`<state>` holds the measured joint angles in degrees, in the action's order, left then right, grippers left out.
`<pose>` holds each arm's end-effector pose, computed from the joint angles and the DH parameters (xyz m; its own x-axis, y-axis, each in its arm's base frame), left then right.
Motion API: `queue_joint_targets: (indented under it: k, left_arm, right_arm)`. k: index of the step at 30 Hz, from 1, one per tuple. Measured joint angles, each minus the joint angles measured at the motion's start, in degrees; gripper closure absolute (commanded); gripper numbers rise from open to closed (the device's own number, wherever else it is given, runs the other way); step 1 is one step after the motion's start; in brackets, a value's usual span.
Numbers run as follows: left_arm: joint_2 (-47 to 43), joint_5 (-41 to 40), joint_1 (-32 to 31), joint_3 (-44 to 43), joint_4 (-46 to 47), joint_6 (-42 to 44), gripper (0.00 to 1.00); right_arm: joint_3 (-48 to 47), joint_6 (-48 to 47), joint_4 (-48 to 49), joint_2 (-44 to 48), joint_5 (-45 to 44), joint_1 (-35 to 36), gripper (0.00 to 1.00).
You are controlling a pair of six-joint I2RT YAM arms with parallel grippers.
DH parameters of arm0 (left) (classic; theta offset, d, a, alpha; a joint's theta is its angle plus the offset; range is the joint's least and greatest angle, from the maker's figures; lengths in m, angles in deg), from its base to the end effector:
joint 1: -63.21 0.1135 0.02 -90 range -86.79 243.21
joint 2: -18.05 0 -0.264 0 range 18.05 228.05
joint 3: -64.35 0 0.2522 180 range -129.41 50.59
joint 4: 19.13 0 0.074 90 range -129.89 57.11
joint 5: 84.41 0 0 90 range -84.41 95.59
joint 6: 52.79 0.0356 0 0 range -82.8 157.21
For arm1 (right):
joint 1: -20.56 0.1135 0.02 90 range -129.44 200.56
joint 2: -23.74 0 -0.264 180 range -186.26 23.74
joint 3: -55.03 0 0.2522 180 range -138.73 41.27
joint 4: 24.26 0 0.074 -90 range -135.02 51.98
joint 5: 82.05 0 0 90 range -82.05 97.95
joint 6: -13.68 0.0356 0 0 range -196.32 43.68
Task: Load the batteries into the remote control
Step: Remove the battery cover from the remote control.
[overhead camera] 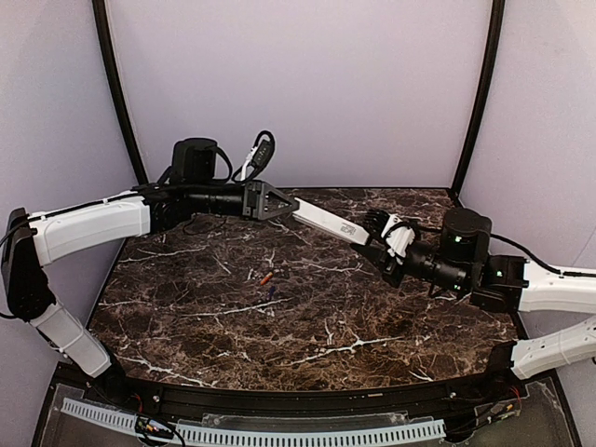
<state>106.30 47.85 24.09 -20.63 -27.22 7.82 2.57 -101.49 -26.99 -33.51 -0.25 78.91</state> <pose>0.2658 -0.2470 0.3432 -0.6133 0.0307 -0.7892 0.7776 0.1988 -0.5966 0.1286 0.1989 0.3002 0.2646 -0.3729 -0.8893 -0.7246 0.5316 -0.4385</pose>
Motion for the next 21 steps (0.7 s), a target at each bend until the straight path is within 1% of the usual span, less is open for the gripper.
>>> queue_joint_targets:
  k: [8,14,21]
  left_arm:
    - [0.0,2.3,-0.2,0.0,2.7,-1.6,0.90]
    - [0.0,4.1,-0.2,0.0,4.9,-3.2,0.99]
    - [0.0,6.6,0.7,0.0,7.8,-6.1,1.00]
  right_arm:
    - [0.0,0.0,-0.9,-0.4,-0.5,0.0,1.00]
    - [0.0,0.0,-1.3,-0.4,-0.7,0.0,1.00]
    - [0.1,0.0,-1.5,-0.1,-0.9,0.0,1.00]
